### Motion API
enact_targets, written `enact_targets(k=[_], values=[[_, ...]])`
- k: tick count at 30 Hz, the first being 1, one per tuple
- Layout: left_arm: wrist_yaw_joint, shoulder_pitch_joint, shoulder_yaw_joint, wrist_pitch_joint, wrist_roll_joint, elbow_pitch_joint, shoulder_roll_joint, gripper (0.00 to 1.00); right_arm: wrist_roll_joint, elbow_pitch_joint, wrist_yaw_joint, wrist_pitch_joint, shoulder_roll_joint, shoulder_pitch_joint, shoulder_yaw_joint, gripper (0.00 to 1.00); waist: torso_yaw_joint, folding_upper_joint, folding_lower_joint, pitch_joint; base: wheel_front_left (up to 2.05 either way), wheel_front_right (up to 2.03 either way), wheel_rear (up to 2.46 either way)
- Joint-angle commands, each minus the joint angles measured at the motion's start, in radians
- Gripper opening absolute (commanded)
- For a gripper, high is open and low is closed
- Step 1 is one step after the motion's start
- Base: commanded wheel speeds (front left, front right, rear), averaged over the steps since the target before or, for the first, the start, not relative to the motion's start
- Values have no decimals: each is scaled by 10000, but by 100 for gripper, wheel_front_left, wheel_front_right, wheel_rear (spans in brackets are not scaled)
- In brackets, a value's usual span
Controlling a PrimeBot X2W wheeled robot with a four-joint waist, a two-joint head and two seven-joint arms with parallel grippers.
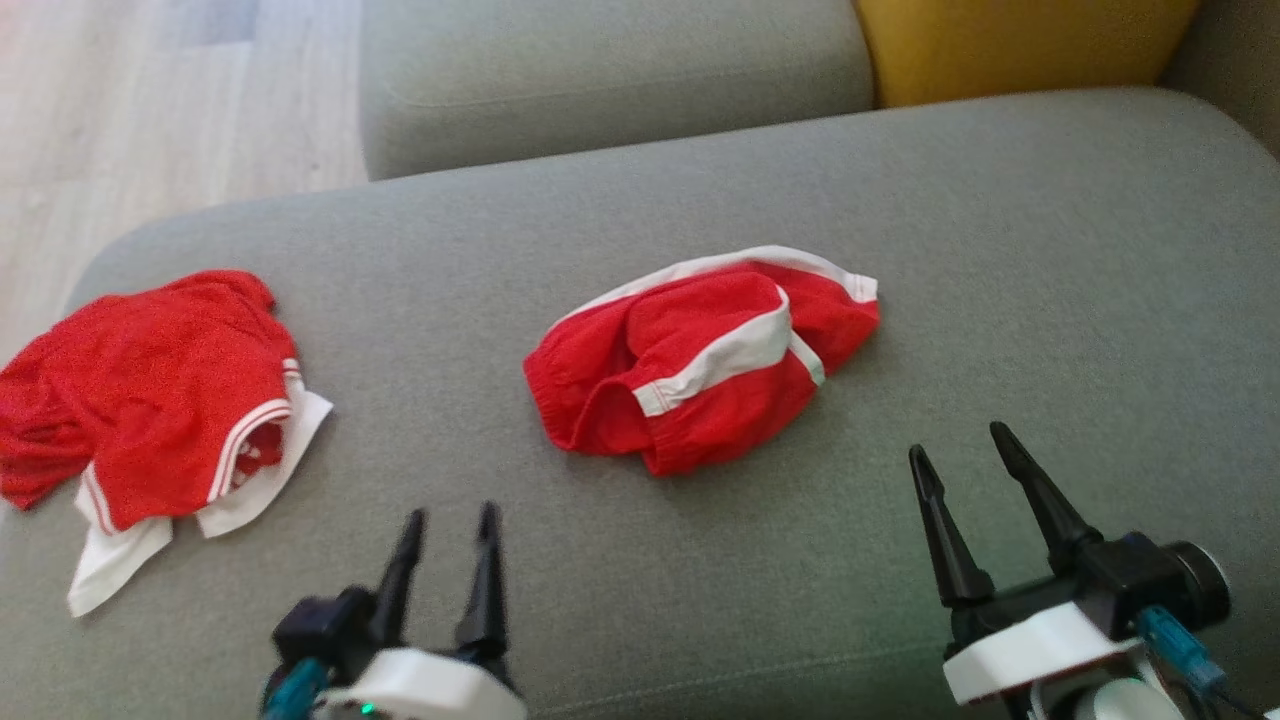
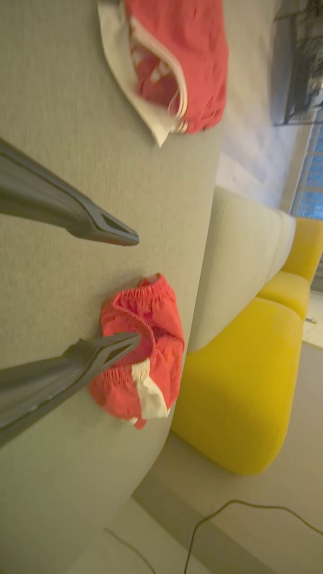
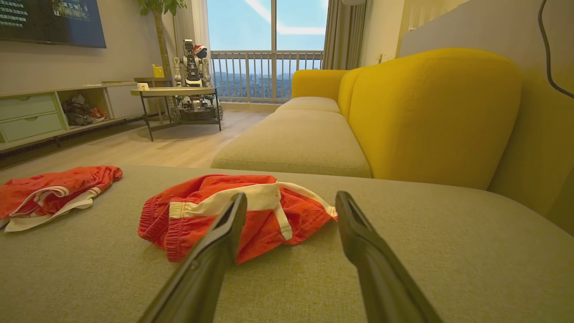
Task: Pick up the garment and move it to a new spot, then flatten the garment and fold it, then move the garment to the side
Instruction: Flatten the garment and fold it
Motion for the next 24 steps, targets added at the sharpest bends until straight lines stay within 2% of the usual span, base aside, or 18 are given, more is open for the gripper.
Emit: enact_targets(k=[1, 3, 4, 6, 9, 17, 24], values=[[-254, -917, -11, -63, -575, -50, -32, 100, 14, -358, -2, -65, -33, -625, 310, 100, -201, 0, 0, 167, 0, 0, 0], [-653, -1227, -531, -63, -1341, 450, -32, 100, 1, -381, -2, -65, -33, -681, 358, 100, -339, 0, 0, 272, 0, 0, 0], [-653, -1227, -531, -63, -1341, 450, -32, 100, 1, -381, -2, -65, -33, -681, 358, 100, -339, 0, 0, 272, 0, 0, 0], [-1107, -1658, -1126, -63, -2052, 945, -32, 100, -5, -410, -2, -65, -33, -746, 384, 100, -459, 0, 0, 399, 0, 0, 0], [-1392, -2402, -1845, -63, -2614, 1654, -32, 100, -23, -455, -2, -65, -33, -866, 445, 100, -680, 0, 0, 629, 0, 0, 0], [-1376, -4246, -2404, -63, -3531, 2937, -32, 100, 8, -624, -2, -65, -33, -1314, 389, 100, -1113, 0, 0, 1529, 0, 0, 0], [-1137, -5303, -2495, -63, -3893, 4162, -32, 100, 248, -785, -2, -65, -33, -1529, 640, 100, -1513, 0, 0, 1824, 0, 0, 0]])
